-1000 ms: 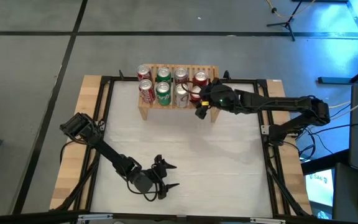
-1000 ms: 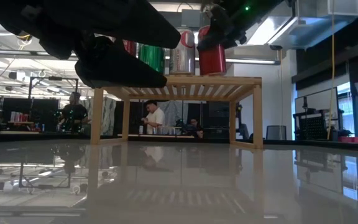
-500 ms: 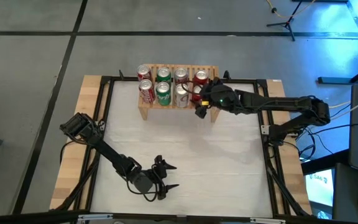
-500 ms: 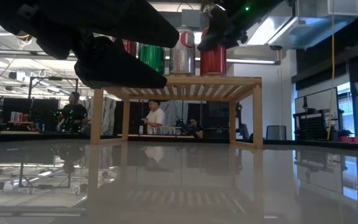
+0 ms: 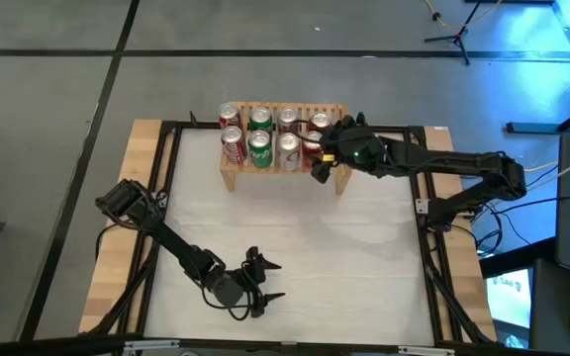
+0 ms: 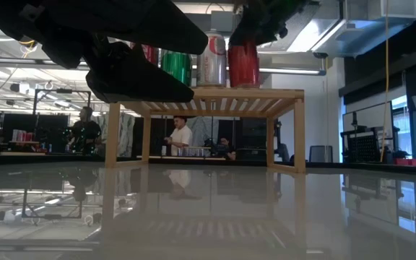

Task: Place canned beverage on shelf
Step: Put the red soda can on the shelf aligned with the other red soda can, then return to Home Position

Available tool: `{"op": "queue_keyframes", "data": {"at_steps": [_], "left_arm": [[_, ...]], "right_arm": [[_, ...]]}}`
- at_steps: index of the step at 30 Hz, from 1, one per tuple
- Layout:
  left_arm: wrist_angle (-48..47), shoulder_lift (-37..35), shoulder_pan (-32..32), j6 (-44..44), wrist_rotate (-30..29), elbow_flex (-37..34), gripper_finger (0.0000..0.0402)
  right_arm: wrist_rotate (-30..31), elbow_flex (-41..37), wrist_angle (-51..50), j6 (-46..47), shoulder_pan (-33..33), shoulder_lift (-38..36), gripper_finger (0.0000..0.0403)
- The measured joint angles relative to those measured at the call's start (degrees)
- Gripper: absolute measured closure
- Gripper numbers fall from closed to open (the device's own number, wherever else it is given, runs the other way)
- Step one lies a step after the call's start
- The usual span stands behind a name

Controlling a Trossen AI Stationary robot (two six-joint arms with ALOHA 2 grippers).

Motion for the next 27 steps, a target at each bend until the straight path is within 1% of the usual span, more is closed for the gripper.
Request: {"op": "queue_keyframes", "data": {"at_steps": [5, 15, 21, 24, 27], "left_arm": [[0.0, 0.0, 0.0, 0.0, 0.0, 0.0, 0.0048], [0.0, 0.0, 0.0, 0.0, 0.0, 0.0, 0.0048], [0.3, 0.0, 0.0, 0.8, -0.1, 0.0, 0.0048], [0.3, 0.0, 0.0, 3.7, -0.2, 0.0, 0.0048], [0.8, 0.0, 0.0, 4.1, -0.2, 0.0, 0.0048]], "right_arm": [[-0.3, 1.1, -2.9, 0.3, 0.0, 0.0, 0.0048], [-0.3, 1.7, -4.3, 0.3, 0.0, -1.1, 0.0055], [-1.5, 8.8, -11.4, 0.3, 0.1, -2.1, 0.0055], [-1.9, 13.6, -17.5, 0.3, 0.1, -2.1, 0.0055], [-2.6, 18.0, -24.1, 1.6, 0.5, -2.1, 0.0054]]}}
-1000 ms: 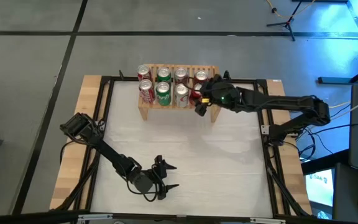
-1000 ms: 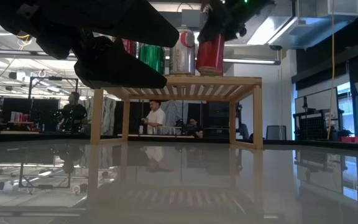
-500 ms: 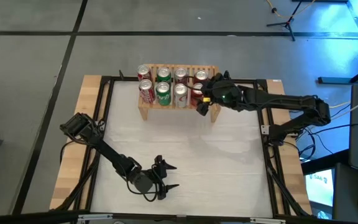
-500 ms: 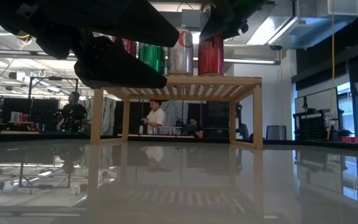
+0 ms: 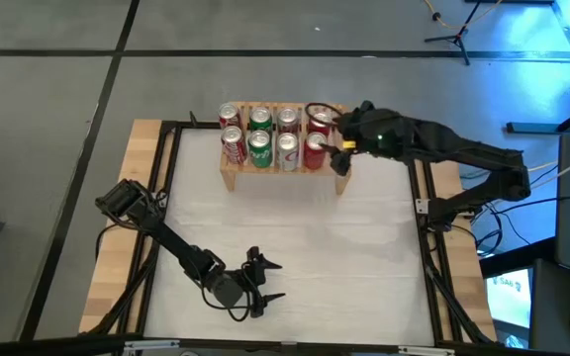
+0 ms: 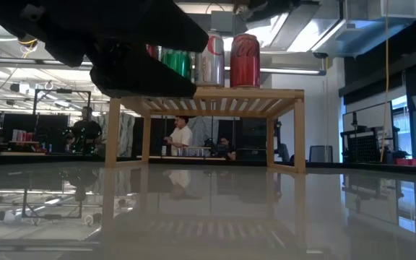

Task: Place canned beverage on shelf
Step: Return to Home Position

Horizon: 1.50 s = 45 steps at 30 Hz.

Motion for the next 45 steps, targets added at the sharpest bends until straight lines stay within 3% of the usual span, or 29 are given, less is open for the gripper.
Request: {"op": "queue_keyframes", "data": {"at_steps": [4, 7, 11, 15, 17, 22, 27, 32, 39, 45], "left_arm": [[0.8, 0.0, 0.0, 0.0, 0.6, 0.0, 0.0048], [0.8, 0.0, -0.1, 0.5, 2.7, 0.0, 0.0048], [1.0, 0.0, -0.3, 1.8, 2.0, 0.0, 0.0049], [0.8, 0.0, 1.6, 5.1, 1.6, 0.0, 0.0072], [0.2, 0.0, 3.2, 6.6, 4.0, 0.0, 0.0095], [-1.9, -1.0, 8.5, 8.7, 16.9, 0.0, 0.0184], [-4.0, -3.2, 11.4, 13.8, 20.1, -1.0, 0.0303], [0.2, -10.1, 13.7, 16.2, 20.4, -8.8, 0.0393], [17.9, -22.0, 16.1, 17.1, 23.7, -26.9, 0.0391], [24.7, -31.4, 16.2, 16.8, 20.4, -38.2, 0.039]], "right_arm": [[1.3, 1.0, -5.8, 3.4, 4.4, -2.0, 0.0061], [4.8, -2.2, -7.9, 6.1, 10.2, -5.0, 0.0088], [10.6, -12.3, -5.0, 9.5, 18.8, -10.6, 0.0148], [9.3, -26.5, 5.0, 11.3, 25.5, -16.7, 0.022], [6.3, -33.4, 11.5, 12.0, 27.4, -19.3, 0.0255], [0.6, -47.6, 25.9, 12.4, 28.8, -24.5, 0.0328], [-1.7, -56.2, 34.9, 12.3, 28.8, -28.9, 0.0373], [-2.6, -61.0, 39.8, 10.1, 28.8, -32.5, 0.0399], [-5.9, -66.4, 48.7, 7.1, 28.8, -34.6, 0.0396], [-8.9, -70.8, 56.2, 4.7, 28.8, -34.6, 0.0396]]}}
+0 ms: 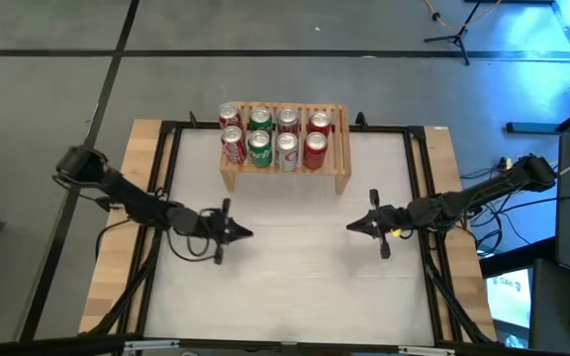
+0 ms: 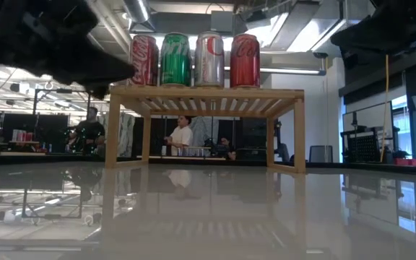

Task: Place canned beverage on shelf
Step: Return to Home Position

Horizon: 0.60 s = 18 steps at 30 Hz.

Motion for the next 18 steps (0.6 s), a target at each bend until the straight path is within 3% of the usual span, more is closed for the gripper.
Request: {"op": "queue_keyframes", "data": {"at_steps": [2, 6, 8, 11, 18], "left_arm": [[-0.2, -3.7, 0.2, -0.1, -0.9, -3.1, 0.039], [0.3, -12.0, 2.9, 0.0, 6.1, -9.2, 0.039], [1.0, -16.5, 4.4, -1.0, 6.3, -12.5, 0.039], [-6.2, -22.7, 6.2, -1.8, 5.1, -12.6, 0.039], [-10.1, -31.3, 9.0, 1.1, 8.2, -12.5, 0.039]], "right_arm": [[0.2, -1.0, 1.1, -1.0, 0.0, 0.0, 0.0396], [0.1, -3.0, 1.9, -2.2, 0.0, -1.5, 0.0396], [0.1, -4.1, 2.0, -2.2, 0.0, -2.4, 0.0396], [0.1, -5.9, 1.7, -1.8, 0.0, -4.4, 0.0396], [0.1, -10.1, 0.8, -1.7, 0.0, -11.4, 0.0395]]}}
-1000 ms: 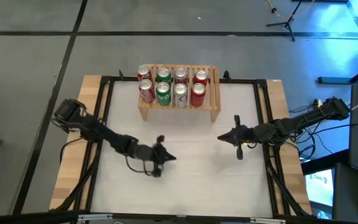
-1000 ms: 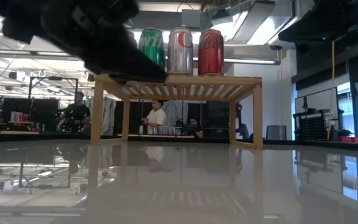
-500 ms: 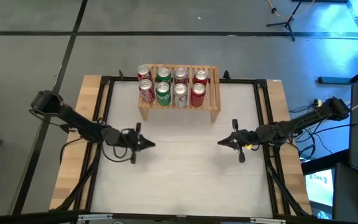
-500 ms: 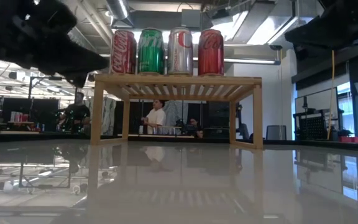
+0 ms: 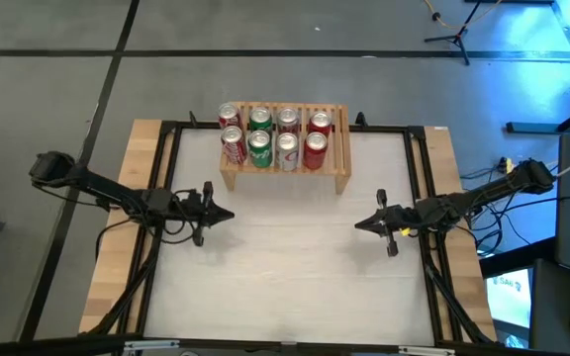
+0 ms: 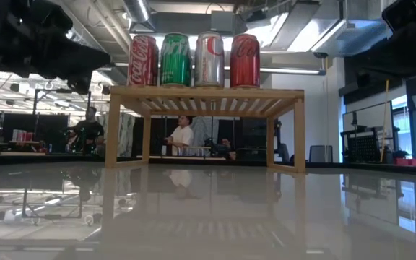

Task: Place canned beverage on shelf
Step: Return to Home Position

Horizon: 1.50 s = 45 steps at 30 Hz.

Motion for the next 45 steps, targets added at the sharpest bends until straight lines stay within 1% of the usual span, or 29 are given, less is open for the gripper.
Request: {"op": "queue_keyframes", "data": {"at_steps": [4, 6, 8, 14, 17, 21, 27, 30, 31, 33, 35, 40, 42, 45], "left_arm": [[-5.1, -3.5, 1.4, -1.3, 0.1, 0.0, 0.039], [-5.2, -5.2, 1.9, -1.6, 2.0, 0.0, 0.039], [-7.3, -7.4, 2.3, -1.2, 2.9, 0.0, 0.039], [-13.5, -13.5, 3.5, -1.2, 0.9, 0.0, 0.039], [-16.2, -17.0, 3.7, -1.2, 0.9, 0.0, 0.039], [-21.0, -23.1, 3.8, 0.1, 1.4, 0.0, 0.039], [-31.9, -35.2, 3.8, 0.5, 0.1, 0.0, 0.039], [-39.6, -42.2, 3.8, 0.3, -1.5, 0.0, 0.039], [-40.5, -44.1, 3.8, 0.2, -1.4, 0.1, 0.039], [-40.7, -44.5, 3.9, 0.6, 0.5, 0.9, 0.039], [-42.6, -44.5, 3.9, 0.6, 1.3, 1.9, 0.039], [-46.2, -44.5, 3.9, -1.6, -2.0, 2.1, 0.039], [-45.1, -44.5, 3.9, -2.7, -2.1, 1.7, 0.039], [-43.1, -44.5, 3.9, -2.7, 0.2, 1.0, 0.039]], "right_arm": [[0.0, -1.7, -3.5, 0.3, 0.0, -5.4, 0.0395], [0.3, -2.0, -6.7, 0.3, 0.0, -8.6, 0.0395], [0.8, -2.0, -9.5, 0.3, 0.0, -11.6, 0.0395], [1.0, -2.0, -17.5, 0.4, 0.0, -20.1, 0.0395], [0.2, -2.1, -19.9, 0.8, 0.0, -23.3, 0.0395], [0.1, -4.3, -19.8, 1.8, 0.0, -26.7, 0.0395], [-1.1, -5.0, -18.5, 2.0, 0.0, -27.5, 0.0395], [-1.1, -5.0, -18.5, 2.0, 0.0, -27.5, 0.0395], [-1.2, -5.0, -18.5, 2.0, 0.0, -27.5, 0.0395], [-1.0, -5.0, -18.5, 1.9, 0.0, -27.5, 0.0395], [-0.9, -5.0, -18.5, 1.9, 0.0, -27.5, 0.0395], [-0.9, -5.0, -18.5, 1.9, 0.0, -27.3, 0.0395], [-0.9, -5.0, -18.5, 1.9, 0.0, -27.2, 0.0395], [-0.9, -5.0, -18.4, 1.9, 0.0, -27.3, 0.0395]]}}
